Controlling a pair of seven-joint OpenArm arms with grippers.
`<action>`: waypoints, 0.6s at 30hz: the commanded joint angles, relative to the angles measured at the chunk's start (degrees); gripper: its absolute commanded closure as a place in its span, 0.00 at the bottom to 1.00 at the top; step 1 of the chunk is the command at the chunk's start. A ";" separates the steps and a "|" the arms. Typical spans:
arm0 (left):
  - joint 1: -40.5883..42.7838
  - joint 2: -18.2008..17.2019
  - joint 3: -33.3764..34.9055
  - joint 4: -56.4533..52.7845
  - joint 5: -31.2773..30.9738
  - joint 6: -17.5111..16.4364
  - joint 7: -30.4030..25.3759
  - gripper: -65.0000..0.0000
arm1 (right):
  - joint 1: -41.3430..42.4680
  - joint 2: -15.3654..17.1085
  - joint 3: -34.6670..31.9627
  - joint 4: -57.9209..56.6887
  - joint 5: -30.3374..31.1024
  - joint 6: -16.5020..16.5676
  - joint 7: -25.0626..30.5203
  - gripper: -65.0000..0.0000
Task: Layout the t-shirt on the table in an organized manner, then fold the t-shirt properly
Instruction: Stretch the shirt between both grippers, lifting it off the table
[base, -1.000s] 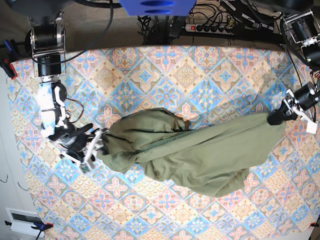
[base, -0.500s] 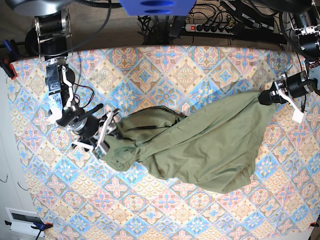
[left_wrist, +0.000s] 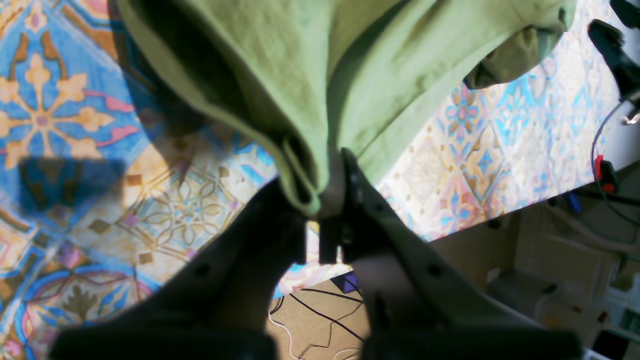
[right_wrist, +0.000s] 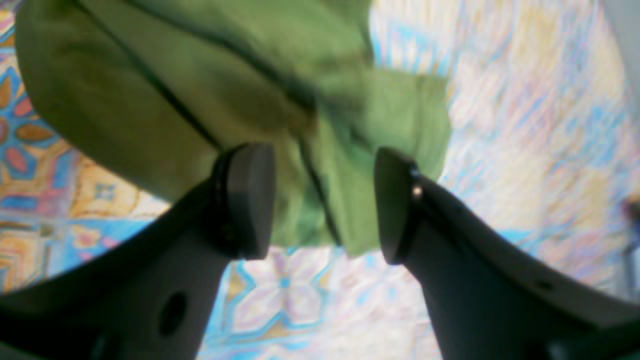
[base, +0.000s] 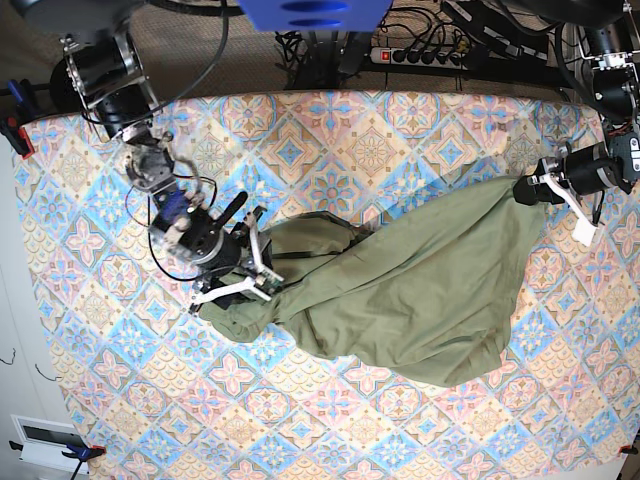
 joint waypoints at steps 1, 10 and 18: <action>-0.35 -1.34 -0.59 0.86 -0.99 -0.07 -0.53 1.00 | 0.90 0.59 -1.19 -0.32 -2.53 0.00 1.20 0.53; -0.35 -0.98 -0.59 0.86 -1.07 -0.07 -0.53 1.00 | 5.38 0.77 -7.78 -3.31 -14.14 0.00 3.75 0.53; -0.35 -0.90 -0.59 0.86 -0.99 -0.07 -0.53 1.00 | 10.57 2.79 -8.49 -3.75 -14.22 0.00 3.75 0.60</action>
